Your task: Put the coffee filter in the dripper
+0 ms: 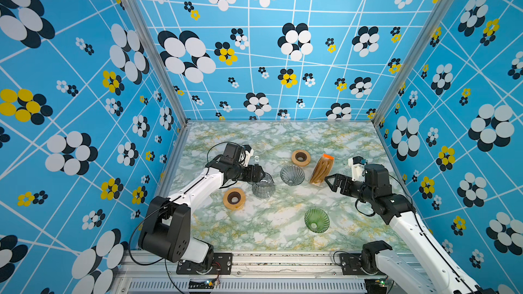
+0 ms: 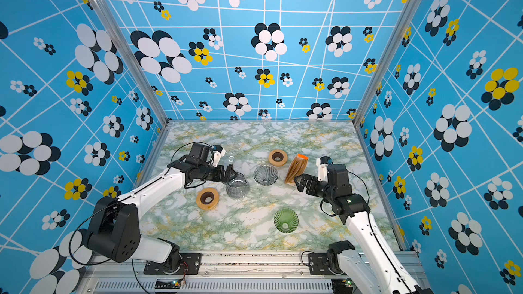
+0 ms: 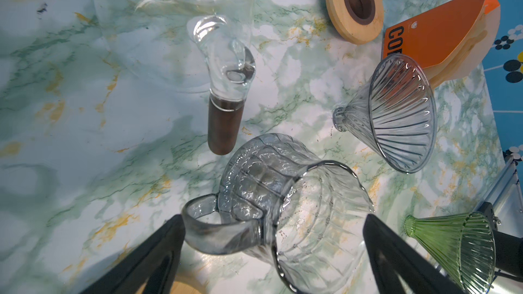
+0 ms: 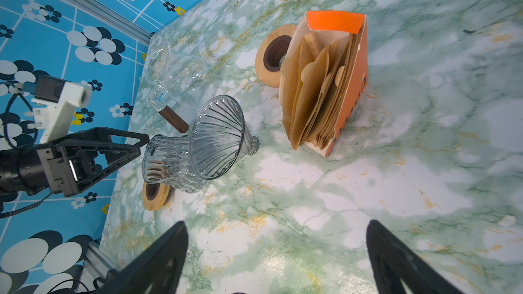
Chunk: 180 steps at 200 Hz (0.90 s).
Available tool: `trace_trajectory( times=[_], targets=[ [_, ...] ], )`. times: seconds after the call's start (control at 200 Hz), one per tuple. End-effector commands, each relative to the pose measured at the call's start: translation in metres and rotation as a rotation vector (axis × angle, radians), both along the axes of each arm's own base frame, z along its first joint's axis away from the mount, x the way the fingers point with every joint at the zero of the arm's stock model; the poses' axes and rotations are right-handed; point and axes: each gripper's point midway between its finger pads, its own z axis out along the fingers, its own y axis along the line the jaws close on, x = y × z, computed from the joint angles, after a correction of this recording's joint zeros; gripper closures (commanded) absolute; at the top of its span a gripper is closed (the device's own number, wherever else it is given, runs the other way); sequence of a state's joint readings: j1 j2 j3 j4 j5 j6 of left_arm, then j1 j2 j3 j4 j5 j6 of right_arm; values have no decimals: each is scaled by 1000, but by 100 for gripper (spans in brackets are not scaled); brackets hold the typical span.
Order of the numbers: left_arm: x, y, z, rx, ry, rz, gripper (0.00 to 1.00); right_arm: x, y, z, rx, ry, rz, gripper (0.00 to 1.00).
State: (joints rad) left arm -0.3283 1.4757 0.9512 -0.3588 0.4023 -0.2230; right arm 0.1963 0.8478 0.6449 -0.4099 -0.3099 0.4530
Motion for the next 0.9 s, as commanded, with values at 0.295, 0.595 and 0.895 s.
trace_trajectory(
  times=[0.295, 0.595, 0.895],
  targets=[
    [12, -12, 8, -25, -37, -76, 1, -5, 2, -2, -7, -4, 23, 1],
    [0, -16, 5, -57, -9, -84, 3, -6, 3, -2, -5, 6, 28, 1],
    [-19, -15, 11, -40, -25, -68, 6, -2, 2, 1, -15, -2, 24, 1]
  ],
)
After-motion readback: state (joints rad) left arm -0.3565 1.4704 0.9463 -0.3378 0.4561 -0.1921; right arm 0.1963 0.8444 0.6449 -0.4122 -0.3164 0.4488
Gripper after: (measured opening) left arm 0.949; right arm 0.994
